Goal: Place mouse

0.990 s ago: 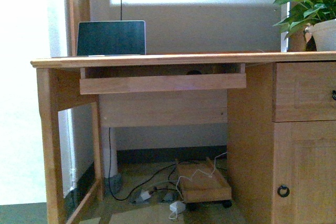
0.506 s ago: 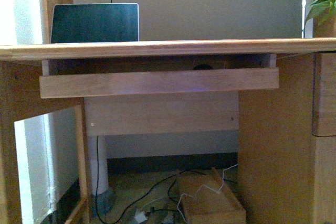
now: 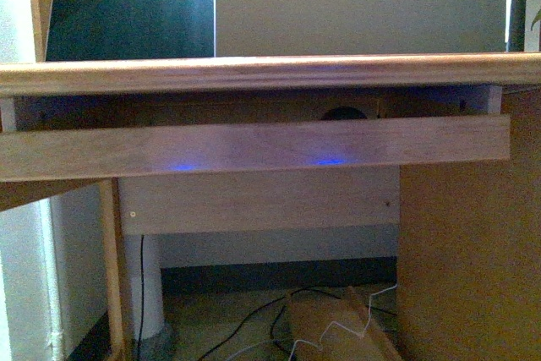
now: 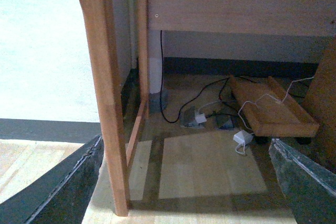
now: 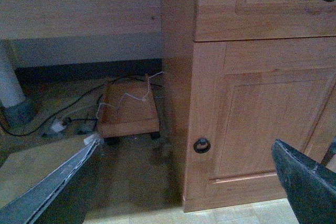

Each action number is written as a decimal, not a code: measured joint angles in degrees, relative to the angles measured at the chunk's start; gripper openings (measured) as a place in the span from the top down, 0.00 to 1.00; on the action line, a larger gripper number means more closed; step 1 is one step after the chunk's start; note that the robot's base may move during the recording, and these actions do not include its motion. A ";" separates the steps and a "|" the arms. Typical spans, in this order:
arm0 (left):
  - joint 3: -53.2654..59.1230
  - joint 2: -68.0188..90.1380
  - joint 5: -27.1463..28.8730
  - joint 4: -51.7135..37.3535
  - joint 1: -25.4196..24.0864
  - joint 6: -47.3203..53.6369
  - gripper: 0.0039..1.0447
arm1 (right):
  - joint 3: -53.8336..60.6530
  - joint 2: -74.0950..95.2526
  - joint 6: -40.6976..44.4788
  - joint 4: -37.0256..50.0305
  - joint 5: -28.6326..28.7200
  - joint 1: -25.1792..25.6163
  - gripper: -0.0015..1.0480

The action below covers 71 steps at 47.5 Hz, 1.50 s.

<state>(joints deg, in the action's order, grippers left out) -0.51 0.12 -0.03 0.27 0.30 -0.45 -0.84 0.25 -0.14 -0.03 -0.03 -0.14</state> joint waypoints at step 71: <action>-20.96 87.58 -18.40 -52.83 -7.21 34.34 0.07 | 0.00 0.00 -0.02 0.00 0.07 0.00 0.07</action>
<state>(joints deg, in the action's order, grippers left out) -21.47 87.70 -18.44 -52.56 -6.92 33.89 -0.84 0.25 -0.16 -0.03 0.03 -0.14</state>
